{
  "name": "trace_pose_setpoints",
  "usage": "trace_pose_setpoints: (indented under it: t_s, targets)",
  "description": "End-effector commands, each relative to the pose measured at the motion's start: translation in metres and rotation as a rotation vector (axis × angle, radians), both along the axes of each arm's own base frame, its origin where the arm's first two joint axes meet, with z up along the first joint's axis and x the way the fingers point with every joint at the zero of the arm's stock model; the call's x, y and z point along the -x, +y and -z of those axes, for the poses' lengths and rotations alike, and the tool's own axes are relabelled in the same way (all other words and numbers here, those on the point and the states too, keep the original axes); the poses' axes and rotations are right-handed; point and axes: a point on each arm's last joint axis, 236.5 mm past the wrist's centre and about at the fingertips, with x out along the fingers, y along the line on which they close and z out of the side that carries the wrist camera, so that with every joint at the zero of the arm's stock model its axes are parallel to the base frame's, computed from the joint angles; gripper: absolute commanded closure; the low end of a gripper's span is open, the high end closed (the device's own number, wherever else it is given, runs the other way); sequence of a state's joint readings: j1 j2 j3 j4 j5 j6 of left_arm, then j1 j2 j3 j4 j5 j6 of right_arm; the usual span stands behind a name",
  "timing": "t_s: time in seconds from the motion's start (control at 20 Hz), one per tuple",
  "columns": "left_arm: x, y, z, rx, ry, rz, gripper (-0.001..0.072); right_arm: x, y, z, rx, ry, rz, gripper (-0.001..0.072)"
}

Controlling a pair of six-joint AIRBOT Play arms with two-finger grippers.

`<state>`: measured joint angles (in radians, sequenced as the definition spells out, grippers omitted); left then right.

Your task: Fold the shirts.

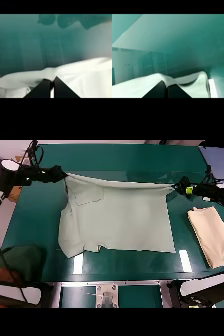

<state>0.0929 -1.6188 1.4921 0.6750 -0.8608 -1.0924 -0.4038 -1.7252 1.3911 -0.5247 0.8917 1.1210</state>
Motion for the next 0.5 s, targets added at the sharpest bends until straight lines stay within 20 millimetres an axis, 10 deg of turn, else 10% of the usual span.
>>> trace_pose_setpoints:
  t_s: [0.0,0.45]
  targets:
    - [-0.021,0.015,0.002,-0.059,-0.055,-0.058,0.0681,-0.017,-0.010,0.000,0.049,-0.022,-0.010,0.0698]
    - [0.058,0.026,0.068,-0.261,0.301,0.129,0.0681,0.069,-0.008,0.052,0.181,0.324,-0.268,0.0699]
